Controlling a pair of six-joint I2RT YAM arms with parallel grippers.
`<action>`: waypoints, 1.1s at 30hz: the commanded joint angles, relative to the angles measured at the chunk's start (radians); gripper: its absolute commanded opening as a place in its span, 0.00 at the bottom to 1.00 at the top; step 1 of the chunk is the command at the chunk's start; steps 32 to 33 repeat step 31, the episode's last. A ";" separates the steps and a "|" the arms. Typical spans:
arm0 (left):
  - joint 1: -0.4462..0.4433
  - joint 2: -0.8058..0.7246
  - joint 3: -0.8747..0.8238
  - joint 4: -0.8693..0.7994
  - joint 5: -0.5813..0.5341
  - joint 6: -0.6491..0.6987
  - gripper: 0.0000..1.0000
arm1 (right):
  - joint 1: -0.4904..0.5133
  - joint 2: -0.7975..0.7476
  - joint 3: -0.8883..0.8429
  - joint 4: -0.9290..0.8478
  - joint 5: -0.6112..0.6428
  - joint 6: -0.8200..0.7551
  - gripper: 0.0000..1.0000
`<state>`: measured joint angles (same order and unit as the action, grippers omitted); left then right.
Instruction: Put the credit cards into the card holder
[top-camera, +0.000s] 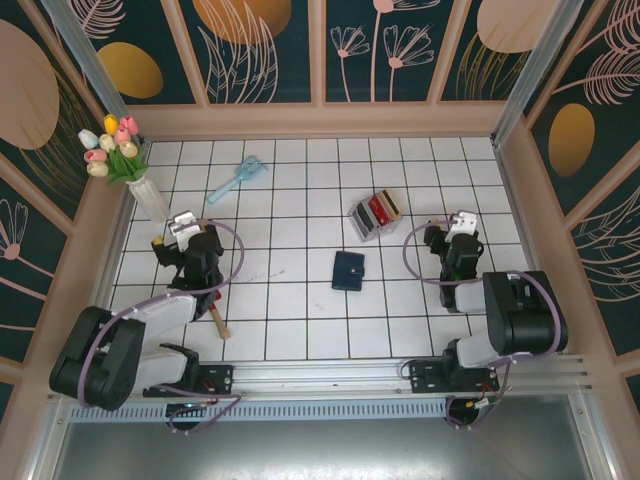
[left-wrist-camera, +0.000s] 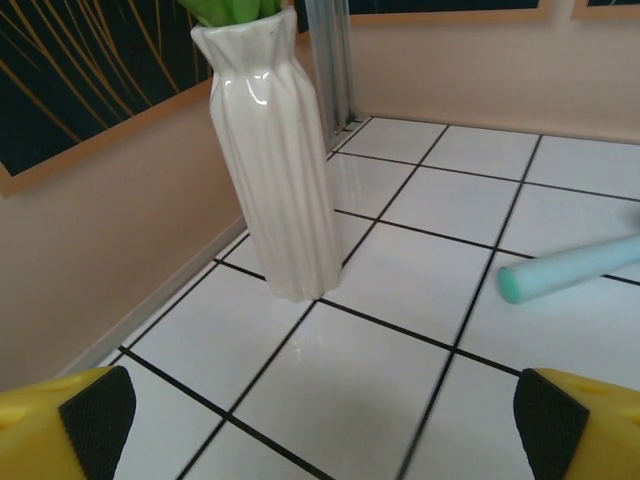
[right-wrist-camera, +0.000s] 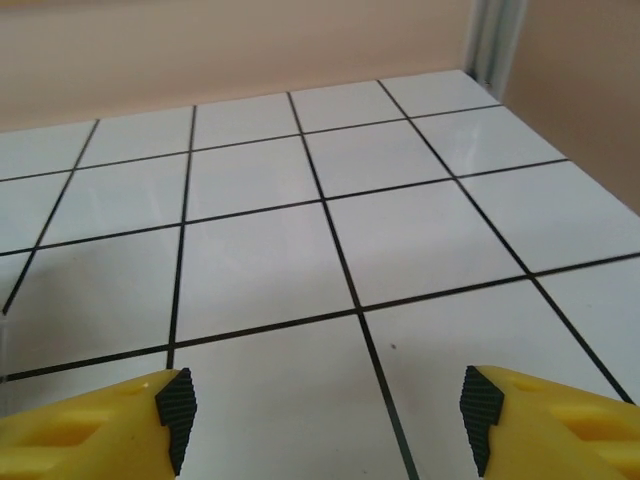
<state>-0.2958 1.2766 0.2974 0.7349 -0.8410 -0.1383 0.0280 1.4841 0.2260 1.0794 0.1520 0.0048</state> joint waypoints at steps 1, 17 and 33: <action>0.048 0.097 -0.049 0.370 0.133 0.148 0.98 | -0.018 0.053 -0.015 0.210 -0.031 0.006 0.73; 0.223 0.240 -0.092 0.600 0.475 0.052 0.99 | -0.026 0.056 -0.015 0.212 0.016 0.034 0.99; 0.233 0.249 -0.092 0.610 0.468 0.038 0.99 | -0.026 0.057 -0.014 0.208 0.012 0.035 0.99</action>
